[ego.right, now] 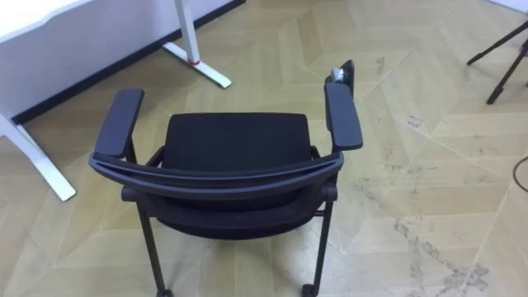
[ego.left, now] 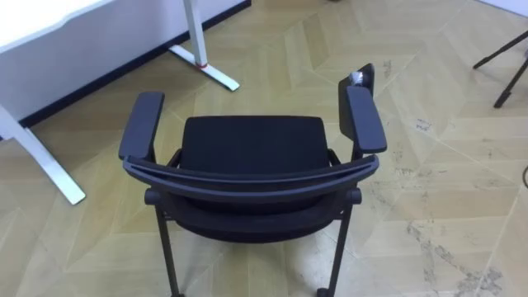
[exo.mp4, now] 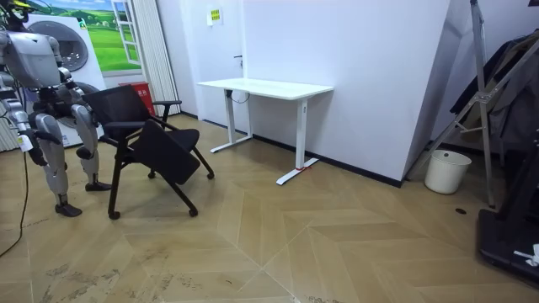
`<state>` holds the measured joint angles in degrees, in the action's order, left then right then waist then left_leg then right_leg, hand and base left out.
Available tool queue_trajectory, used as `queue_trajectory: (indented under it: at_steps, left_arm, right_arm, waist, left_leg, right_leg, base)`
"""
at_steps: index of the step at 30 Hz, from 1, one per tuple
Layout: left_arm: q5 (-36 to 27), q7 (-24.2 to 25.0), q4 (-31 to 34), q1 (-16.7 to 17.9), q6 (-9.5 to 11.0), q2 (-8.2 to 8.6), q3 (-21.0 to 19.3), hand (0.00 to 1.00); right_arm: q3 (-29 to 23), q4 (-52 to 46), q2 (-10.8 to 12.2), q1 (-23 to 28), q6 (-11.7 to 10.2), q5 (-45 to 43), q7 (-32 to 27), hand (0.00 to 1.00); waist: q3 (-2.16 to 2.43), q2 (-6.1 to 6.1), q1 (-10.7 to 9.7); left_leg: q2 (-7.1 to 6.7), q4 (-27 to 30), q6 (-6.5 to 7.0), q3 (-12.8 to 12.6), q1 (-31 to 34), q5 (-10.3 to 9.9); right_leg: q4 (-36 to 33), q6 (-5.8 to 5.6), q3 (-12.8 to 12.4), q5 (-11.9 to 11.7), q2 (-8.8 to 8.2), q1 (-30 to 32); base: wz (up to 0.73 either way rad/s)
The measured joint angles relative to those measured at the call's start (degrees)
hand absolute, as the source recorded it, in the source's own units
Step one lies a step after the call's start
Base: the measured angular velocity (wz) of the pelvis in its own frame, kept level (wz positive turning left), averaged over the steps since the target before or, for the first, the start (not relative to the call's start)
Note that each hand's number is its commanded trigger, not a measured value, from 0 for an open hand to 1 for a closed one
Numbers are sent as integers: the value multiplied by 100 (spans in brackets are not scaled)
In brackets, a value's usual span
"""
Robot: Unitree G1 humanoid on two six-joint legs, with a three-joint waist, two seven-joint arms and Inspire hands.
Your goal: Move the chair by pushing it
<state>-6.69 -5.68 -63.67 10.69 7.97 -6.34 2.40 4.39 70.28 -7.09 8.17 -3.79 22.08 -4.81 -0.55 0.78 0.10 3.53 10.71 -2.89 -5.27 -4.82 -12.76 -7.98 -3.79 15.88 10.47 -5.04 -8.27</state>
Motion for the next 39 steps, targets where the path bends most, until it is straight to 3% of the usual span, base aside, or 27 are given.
queue_trajectory:
  at_steps: [15,22,29,30,35,37,39]
  left_arm:
    - [-46,-136,-46,14,81,10,-14,0]
    - [-59,-153,-29,86,101,79,-295,0]
    - [-403,-207,-55,278,127,115,-785,0]
    - [-520,-269,-57,332,127,119,-887,0]
    - [-1178,-358,-209,707,98,118,-1375,0]
    - [-1418,-418,-276,896,32,118,-1728,0]
    - [-1533,-425,-276,1043,-51,117,-1812,0]
  right_arm:
    - [-145,79,-1,-58,-46,-12,-217,0]
    - [-238,153,9,-42,-43,-40,-222,0]
    - [-364,363,2,-171,-37,-229,-254,0]
    - [-401,437,1,-180,-25,-218,-254,0]
    - [-624,623,-30,-293,23,-236,-257,0]
    - [-784,730,-30,-337,59,-234,-257,0]
    - [-873,721,-57,-388,116,-232,-264,0]
  waist:
    - [-11,54,6]
    - [-9,58,18]
    - [17,7,104]
    - [-1,23,172]
    - [16,10,427]
    - [15,20,537]
    - [15,18,620]
  left_leg:
    - [-5,-17,0,33,11,0]
    - [-8,17,0,92,23,0]
    - [-22,169,-1,327,141,-1]
    - [-26,180,-1,365,145,-2]
    - [-38,216,-2,490,170,-3]
    - [-64,305,-2,598,171,-3]
    - [-106,344,0,699,252,-4]
  right_leg:
    - [6,0,0,0,0,3]
    - [15,-1,67,1,0,-47]
    - [14,-1,293,1,0,-118]
    - [15,-3,324,4,0,-137]
    - [23,-7,466,8,-3,-218]
    - [23,-19,562,29,-17,-272]
    - [11,-21,644,70,-44,-264]
  base:
    - [0]
    - [5]
    - [16]
    - [15]
    - [16]
    - [23]
    - [28]
